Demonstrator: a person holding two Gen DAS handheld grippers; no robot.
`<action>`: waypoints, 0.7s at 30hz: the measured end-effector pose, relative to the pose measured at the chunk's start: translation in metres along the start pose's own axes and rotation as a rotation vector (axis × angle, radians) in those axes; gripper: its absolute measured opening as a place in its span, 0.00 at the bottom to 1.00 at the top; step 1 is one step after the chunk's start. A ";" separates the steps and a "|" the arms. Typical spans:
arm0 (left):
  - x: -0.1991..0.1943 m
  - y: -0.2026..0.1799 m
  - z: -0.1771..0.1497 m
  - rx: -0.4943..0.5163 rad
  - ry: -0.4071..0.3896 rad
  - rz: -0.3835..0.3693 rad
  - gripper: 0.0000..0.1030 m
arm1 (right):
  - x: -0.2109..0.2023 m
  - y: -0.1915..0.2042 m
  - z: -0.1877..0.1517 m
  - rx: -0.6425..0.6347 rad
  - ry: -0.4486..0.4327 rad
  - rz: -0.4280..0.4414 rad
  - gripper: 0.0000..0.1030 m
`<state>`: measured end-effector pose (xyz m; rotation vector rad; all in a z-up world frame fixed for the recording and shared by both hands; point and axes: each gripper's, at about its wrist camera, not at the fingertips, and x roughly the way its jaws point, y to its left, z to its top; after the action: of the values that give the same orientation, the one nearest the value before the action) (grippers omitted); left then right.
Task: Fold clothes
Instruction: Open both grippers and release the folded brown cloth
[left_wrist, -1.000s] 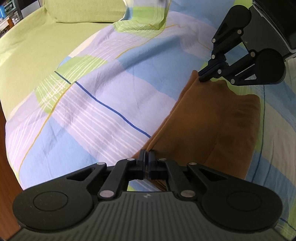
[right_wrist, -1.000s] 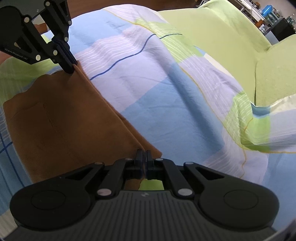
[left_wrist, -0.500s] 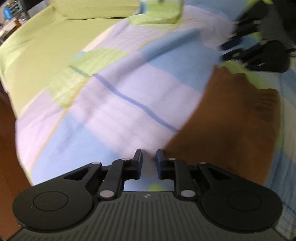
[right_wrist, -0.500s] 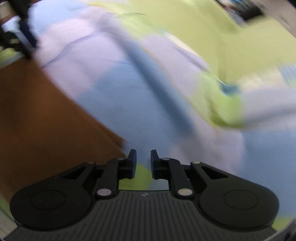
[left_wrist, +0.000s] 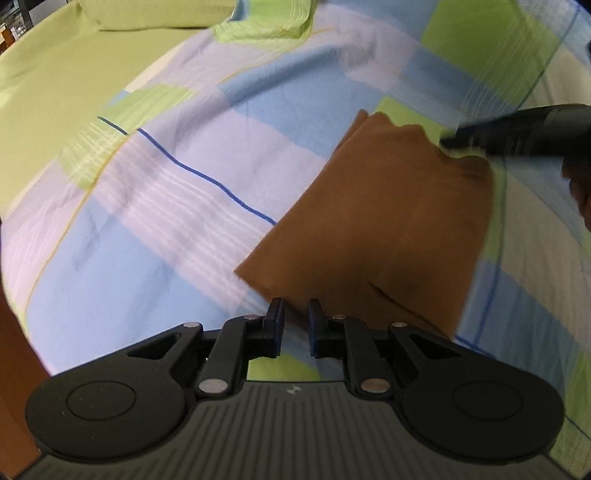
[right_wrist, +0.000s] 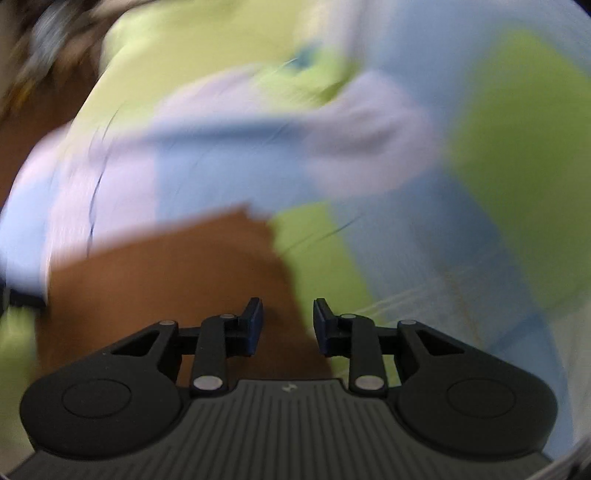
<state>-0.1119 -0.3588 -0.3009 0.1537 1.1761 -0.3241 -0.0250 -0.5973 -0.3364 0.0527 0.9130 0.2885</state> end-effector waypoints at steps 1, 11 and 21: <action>-0.008 0.002 -0.002 0.021 0.000 0.003 0.16 | -0.016 -0.002 -0.003 0.083 -0.033 0.018 0.34; 0.009 0.043 0.055 0.288 0.046 -0.121 0.29 | -0.085 0.077 -0.101 0.460 0.037 0.004 0.40; 0.047 0.086 0.136 0.674 0.097 -0.245 0.29 | -0.011 0.217 -0.112 0.998 -0.093 -0.152 0.25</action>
<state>0.0518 -0.3248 -0.2968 0.6200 1.1455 -0.9339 -0.1677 -0.4010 -0.3601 0.9040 0.8876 -0.3313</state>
